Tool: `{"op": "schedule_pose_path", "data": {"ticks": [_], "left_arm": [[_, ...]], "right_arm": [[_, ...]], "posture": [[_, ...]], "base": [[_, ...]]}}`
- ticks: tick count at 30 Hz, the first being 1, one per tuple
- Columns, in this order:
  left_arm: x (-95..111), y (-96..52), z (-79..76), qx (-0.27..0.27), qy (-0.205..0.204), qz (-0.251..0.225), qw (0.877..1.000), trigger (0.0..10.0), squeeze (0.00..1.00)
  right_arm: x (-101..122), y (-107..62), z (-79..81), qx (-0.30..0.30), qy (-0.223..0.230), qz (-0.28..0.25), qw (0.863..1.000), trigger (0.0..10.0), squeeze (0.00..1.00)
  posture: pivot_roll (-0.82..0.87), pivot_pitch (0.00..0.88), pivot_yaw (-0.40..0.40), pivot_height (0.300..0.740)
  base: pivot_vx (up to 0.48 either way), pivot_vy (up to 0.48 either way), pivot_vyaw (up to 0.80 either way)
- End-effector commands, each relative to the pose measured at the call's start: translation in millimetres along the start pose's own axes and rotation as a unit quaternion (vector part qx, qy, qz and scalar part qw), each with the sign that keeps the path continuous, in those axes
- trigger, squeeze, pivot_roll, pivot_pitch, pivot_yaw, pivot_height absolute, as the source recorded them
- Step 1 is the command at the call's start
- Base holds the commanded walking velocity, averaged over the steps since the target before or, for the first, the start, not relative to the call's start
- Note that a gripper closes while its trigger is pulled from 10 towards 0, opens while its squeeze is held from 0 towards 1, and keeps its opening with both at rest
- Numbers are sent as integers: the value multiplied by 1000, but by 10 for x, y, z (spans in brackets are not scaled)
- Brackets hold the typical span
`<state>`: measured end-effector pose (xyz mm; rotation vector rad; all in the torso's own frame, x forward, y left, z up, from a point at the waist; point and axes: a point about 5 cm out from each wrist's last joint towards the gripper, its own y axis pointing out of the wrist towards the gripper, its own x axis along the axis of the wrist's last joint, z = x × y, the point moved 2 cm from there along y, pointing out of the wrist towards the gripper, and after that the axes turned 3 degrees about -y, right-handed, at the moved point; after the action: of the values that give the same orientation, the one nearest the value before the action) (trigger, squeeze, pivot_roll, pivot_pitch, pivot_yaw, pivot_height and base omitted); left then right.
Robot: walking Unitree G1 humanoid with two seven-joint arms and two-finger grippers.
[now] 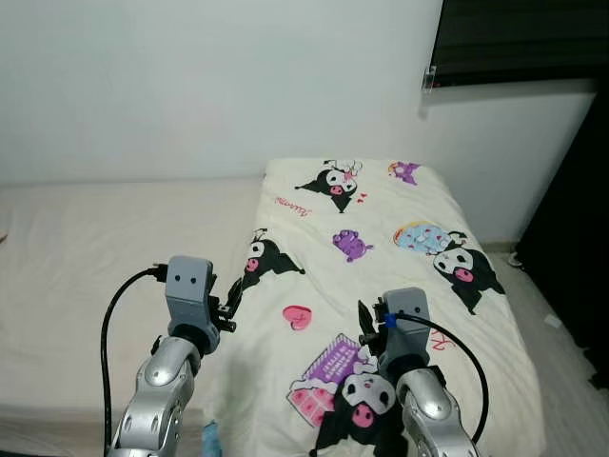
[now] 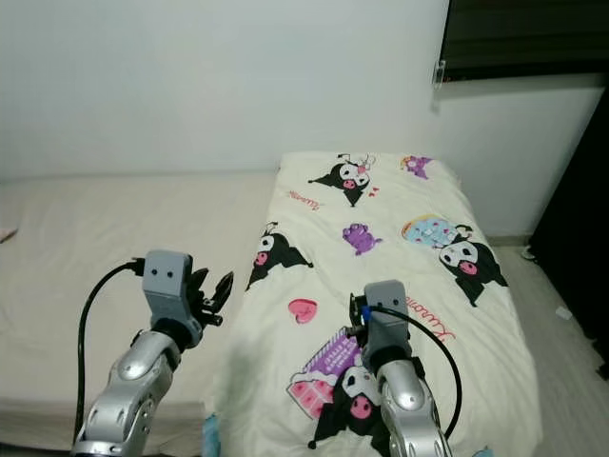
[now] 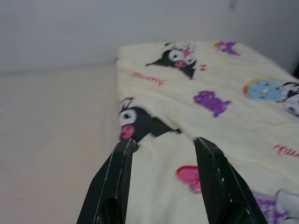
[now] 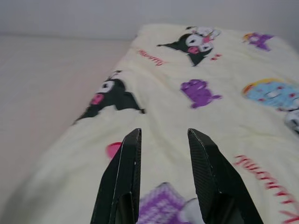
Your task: Clean up the room
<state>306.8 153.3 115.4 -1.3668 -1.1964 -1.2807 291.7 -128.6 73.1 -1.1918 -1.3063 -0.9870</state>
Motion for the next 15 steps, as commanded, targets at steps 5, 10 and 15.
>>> {"op": "schedule_pose_path", "data": {"ticks": [5, 10, 15], "left_arm": [[14, 0, 36, 5, 3, 0, 1000, 10000, 0], [20, 0, 41, 6, 3, -1, 1000, 10000, 0], [26, -9, 57, 8, 3, -2, 1000, 10000, 0]], "right_arm": [[-36, -6, 12, 4, 1, 5, 1000, 10000, 0], [-33, -3, 11, 4, 1, 4, 1000, 10000, 0], [-20, -1, 27, 8, 3, 0, 1000, 10000, 0]], "posture": [[55, 23, 37, 740], [55, 22, 37, 740], [59, 28, 31, 740]], "base": [[0, 370, 0], [0, 371, 0], [0, 370, 0]]}}
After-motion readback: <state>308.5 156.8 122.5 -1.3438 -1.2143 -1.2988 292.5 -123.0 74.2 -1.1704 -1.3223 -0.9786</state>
